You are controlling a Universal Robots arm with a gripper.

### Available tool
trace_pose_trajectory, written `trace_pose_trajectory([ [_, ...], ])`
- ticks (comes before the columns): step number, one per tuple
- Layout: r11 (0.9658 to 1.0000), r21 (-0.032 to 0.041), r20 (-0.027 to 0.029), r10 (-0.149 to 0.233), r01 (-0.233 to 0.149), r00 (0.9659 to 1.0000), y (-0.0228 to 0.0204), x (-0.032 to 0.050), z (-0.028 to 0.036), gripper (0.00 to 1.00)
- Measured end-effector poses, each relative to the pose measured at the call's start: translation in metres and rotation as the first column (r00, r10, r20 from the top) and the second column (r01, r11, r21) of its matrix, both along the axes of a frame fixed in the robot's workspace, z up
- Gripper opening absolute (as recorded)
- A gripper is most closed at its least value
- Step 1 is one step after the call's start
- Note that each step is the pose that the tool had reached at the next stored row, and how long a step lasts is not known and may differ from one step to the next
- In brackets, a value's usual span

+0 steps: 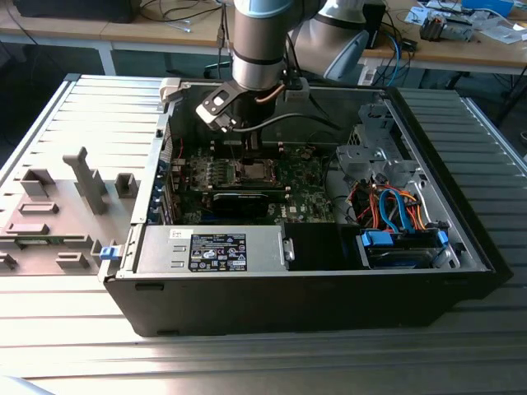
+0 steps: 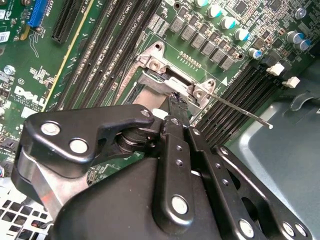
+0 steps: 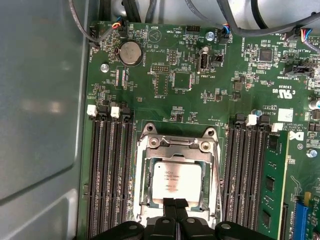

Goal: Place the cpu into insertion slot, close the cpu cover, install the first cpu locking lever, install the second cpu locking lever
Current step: 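Close the cpu cover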

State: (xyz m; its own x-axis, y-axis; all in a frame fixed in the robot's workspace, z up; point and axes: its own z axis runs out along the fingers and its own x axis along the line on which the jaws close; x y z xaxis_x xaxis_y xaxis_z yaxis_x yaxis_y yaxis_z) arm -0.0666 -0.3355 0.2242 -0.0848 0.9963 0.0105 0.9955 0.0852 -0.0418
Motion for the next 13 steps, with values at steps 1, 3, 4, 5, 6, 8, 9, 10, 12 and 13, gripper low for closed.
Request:
trace_pose_trajectory([
  [1, 1.0, 0.0, 0.0, 0.0, 0.0, 1.0, 0.0, -0.0003, -0.0001, 0.11],
  [3, 1.0, 0.0, 0.0, 0.0, 0.0, 1.0, 0.0, -0.0009, -0.0004, 0.11],
  [4, 1.0, 0.0, 0.0, 0.0, 0.0, 1.0, 0.0, -0.0011, -0.0006, 0.11],
  [5, 1.0, 0.0, 0.0, 0.0, 0.0, 1.0, 0.0, -0.0012, -0.0006, 0.11],
  [6, 1.0, 0.0, 0.0, 0.0, 0.0, 1.0, 0.0, -0.0014, -0.0007, 0.11],
  [8, 1.0, 0.0, 0.0, 0.0, 0.0, 1.0, 0.0, -0.0019, -0.001, 0.11],
  [9, 1.0, 0.0, 0.0, 0.0, 0.0, 1.0, 0.0, -0.0021, -0.0011, 0.11],
  [10, 1.0, 0.0, 0.0, 0.0, 0.0, 1.0, 0.0, -0.0025, -0.0013, 0.11],
  [12, 1.0, 0.0, 0.0, 0.0, 0.0, 1.0, 0.0, -0.0033, -0.0018, 0.11],
  [13, 1.0, 0.0, 0.0, 0.0, 0.0, 1.0, 0.0, -0.0035, -0.0019, 0.11],
])
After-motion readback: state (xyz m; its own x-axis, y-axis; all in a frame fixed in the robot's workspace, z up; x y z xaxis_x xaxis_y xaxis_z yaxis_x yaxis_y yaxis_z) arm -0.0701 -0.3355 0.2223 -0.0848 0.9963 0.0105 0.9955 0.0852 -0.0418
